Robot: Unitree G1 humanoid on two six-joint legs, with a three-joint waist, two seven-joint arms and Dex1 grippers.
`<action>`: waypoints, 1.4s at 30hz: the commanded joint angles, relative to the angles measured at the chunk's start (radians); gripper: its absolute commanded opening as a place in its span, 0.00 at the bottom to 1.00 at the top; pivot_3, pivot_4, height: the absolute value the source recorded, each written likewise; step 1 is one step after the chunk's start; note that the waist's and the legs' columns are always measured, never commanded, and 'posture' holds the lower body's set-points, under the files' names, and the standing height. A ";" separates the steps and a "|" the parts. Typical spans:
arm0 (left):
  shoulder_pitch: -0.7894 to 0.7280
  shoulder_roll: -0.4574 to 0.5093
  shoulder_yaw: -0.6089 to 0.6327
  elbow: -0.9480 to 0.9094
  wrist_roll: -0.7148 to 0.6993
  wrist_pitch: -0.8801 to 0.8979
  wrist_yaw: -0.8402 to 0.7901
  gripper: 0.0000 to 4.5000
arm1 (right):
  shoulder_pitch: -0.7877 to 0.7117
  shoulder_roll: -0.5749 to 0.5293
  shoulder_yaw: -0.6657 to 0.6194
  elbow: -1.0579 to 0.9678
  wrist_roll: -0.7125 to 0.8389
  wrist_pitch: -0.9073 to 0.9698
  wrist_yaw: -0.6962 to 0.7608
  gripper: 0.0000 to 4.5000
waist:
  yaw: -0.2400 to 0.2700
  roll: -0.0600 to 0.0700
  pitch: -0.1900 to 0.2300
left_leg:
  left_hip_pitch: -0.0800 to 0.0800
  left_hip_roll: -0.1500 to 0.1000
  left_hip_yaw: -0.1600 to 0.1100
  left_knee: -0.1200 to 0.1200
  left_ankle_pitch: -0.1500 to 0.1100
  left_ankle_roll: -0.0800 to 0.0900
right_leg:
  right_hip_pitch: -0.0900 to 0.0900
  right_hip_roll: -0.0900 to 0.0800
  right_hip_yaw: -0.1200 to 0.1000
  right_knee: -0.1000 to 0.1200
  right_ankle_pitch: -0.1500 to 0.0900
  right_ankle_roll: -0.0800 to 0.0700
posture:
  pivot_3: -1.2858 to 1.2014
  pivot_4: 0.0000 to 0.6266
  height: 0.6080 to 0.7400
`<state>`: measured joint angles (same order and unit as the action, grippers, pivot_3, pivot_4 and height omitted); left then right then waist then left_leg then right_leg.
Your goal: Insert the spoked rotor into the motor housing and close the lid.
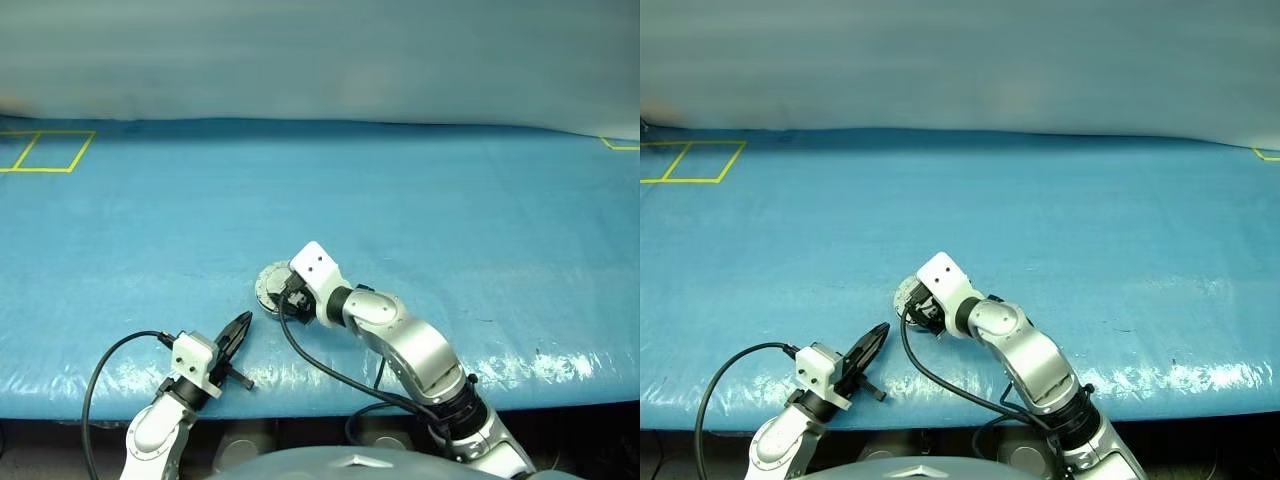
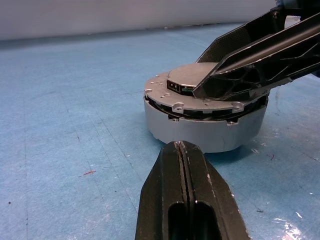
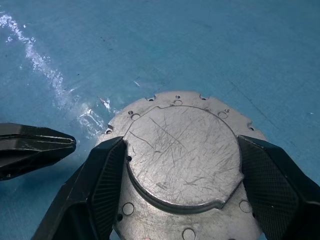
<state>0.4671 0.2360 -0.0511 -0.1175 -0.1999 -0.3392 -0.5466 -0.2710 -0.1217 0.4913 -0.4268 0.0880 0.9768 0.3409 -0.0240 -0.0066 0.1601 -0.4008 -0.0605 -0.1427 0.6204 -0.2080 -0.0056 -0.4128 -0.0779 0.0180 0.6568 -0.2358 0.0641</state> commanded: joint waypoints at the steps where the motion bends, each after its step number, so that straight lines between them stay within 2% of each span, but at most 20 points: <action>1: -0.004 0.000 -0.006 -0.002 -0.011 -0.010 -0.004 0.00 | -0.012 -0.001 0.001 -0.020 -0.009 0.015 -0.021 0.71 | 0.000 0.000 0.000 | 0.000 0.000 0.000 0.000 0.000 0.000 | 0.000 0.000 0.000 0.000 0.000 0.000 | 0.52 0.24 1.00; 9: -0.004 -0.002 -0.008 -0.002 -0.010 -0.006 -0.002 0.00 | -0.043 -0.070 0.095 -0.021 -0.101 -0.050 -0.047 0.71 | 0.000 0.000 0.000 | 0.000 0.000 0.000 0.000 0.000 0.000 | 0.000 0.000 0.000 -0.001 0.000 0.000 | 0.52 0.24 1.00; 12: -0.003 -0.003 -0.011 -0.006 -0.010 -0.002 -0.001 0.00 | -0.060 -0.077 0.085 -0.050 -0.087 -0.025 -0.029 0.71 | 0.000 0.000 0.000 | 0.000 0.000 0.000 0.000 0.000 0.000 | 0.000 0.000 0.000 -0.001 0.000 0.000 | 0.52 0.24 1.00; 21: -0.003 -0.004 -0.022 -0.021 -0.009 0.013 0.004 0.00 | -0.081 -0.039 0.010 -0.092 0.020 0.093 0.027 0.71 | 0.000 0.000 0.000 | -0.005 -0.001 -0.001 0.000 0.000 0.000 | -0.001 0.002 -0.001 -0.001 0.000 0.000 | 0.52 0.24 1.00; 34: 0.003 -0.001 -0.028 -0.031 -0.010 0.029 0.015 0.00 | -0.079 0.030 0.008 -0.109 0.034 0.196 -0.043 0.71 | -0.001 0.000 0.000 | -0.007 -0.001 -0.002 0.000 0.000 0.000 | -0.002 0.002 -0.003 -0.001 0.000 0.000 | 0.52 0.24 1.00; 42: 0.003 0.006 -0.026 -0.020 -0.015 0.027 0.010 0.00 | -0.071 0.060 0.034 -0.101 0.016 0.191 -0.107 0.71 | -0.003 0.000 0.000 | -0.007 -0.001 -0.002 0.000 0.000 0.000 | -0.003 0.002 -0.003 -0.001 0.000 0.000 | 0.52 0.24 1.00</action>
<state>0.4685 0.2386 -0.0802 -0.1159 -0.2028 -0.3080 -0.5330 -0.3378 -0.0825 0.5211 -0.4945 0.1043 1.1720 0.2497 -0.0268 -0.0061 0.1604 -0.4077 -0.0614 -0.1446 0.6201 -0.2081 -0.0054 -0.4153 -0.0760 0.0153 0.6561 -0.2358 0.0640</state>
